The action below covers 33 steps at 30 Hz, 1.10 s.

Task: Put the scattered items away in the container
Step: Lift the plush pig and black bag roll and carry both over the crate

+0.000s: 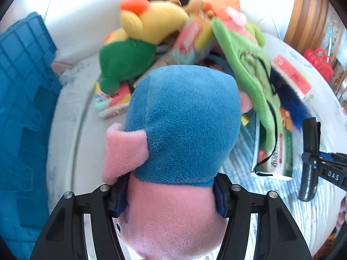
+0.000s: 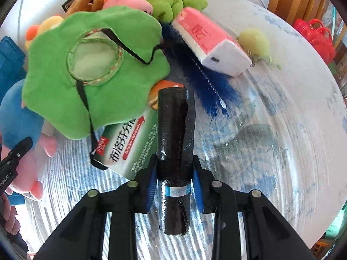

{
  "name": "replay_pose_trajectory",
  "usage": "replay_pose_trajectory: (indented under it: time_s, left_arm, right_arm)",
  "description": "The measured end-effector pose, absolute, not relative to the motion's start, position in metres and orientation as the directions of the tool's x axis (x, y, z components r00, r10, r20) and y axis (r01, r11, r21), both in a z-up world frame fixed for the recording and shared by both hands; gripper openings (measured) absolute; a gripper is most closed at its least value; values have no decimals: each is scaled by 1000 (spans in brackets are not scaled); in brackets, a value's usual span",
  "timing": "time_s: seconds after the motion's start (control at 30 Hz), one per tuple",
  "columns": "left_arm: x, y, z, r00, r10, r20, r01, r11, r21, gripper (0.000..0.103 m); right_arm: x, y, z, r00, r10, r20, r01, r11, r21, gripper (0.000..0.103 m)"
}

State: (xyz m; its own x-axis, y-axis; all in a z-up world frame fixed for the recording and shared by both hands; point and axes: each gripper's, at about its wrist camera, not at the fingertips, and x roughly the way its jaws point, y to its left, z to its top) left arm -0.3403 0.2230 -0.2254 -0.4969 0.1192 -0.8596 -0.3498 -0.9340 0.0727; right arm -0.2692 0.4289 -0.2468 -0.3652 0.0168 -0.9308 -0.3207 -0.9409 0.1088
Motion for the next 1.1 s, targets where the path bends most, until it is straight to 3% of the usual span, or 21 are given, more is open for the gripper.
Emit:
replay_pose_trajectory:
  time_s: [0.4,0.63,0.9,1.1]
  left_arm:
    - [-310,189,-125,-678,142,-722,-279,-958,74,61]
    - [-300,142,-51,-783,114,-612,-197,-978,70,61]
    - [-300,53,36,-866,15,-499,-59,-996,71,61]
    - [-308,-38,67,-870,-108,-480,80,-994,79,61]
  right_arm:
    - [-264,395,-118,-639,-35,-768,-77,-991,109,29]
    - [-282,317,-49,-724,-111,-681,77,-994,80,29]
    - [-303,215,31,-787,-217,-578,235,-971,45,29]
    - [-323,126,69,-785,-325,-527,352,-935,53,29]
